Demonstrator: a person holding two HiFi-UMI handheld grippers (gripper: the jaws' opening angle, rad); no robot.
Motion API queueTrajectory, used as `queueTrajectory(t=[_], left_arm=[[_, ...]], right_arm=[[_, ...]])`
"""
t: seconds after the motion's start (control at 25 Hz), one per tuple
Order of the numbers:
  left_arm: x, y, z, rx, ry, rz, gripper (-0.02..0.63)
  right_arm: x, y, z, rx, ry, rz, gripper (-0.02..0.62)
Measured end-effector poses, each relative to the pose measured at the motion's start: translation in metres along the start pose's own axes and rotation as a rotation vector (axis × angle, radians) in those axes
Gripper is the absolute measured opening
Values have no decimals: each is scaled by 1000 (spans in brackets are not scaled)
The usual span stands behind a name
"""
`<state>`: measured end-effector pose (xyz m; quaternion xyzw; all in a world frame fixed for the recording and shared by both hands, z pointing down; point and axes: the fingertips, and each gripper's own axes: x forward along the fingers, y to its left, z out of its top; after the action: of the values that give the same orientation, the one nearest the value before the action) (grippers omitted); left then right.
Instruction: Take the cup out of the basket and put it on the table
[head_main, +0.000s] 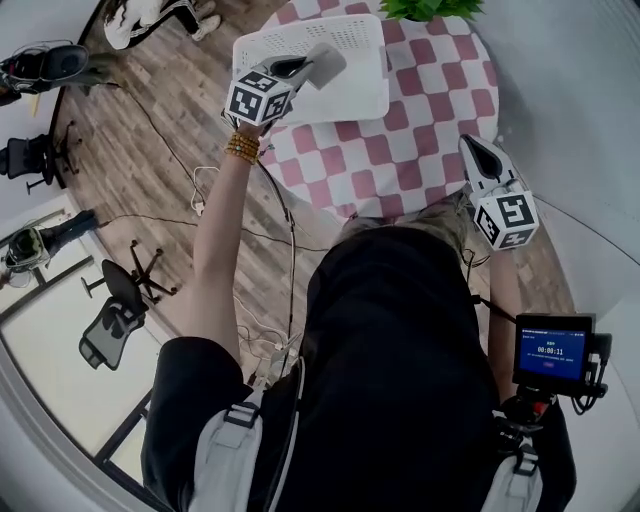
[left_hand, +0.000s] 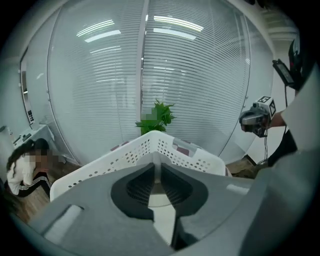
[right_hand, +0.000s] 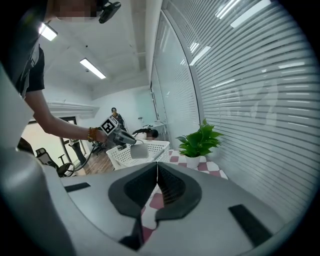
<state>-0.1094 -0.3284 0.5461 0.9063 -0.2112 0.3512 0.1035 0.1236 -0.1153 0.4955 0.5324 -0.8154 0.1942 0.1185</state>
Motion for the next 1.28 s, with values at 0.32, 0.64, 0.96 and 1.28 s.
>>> queueTrajectory(t=[0.32, 0.64, 0.96, 1.28], left_arm=[[-23, -29, 20, -35, -131, 37, 43], [-47, -43, 36, -45, -227, 85, 43], [-71, -62, 51, -51, -327, 104, 41], [-91, -82, 60, -68, -380, 110, 41]], right_arm=[[-1, -1, 1, -45, -5, 16, 9], [5, 7, 13, -64, -25, 35, 9], [14, 20, 41, -118, -65, 74, 9], [20, 58, 76, -258, -141, 155, 9]])
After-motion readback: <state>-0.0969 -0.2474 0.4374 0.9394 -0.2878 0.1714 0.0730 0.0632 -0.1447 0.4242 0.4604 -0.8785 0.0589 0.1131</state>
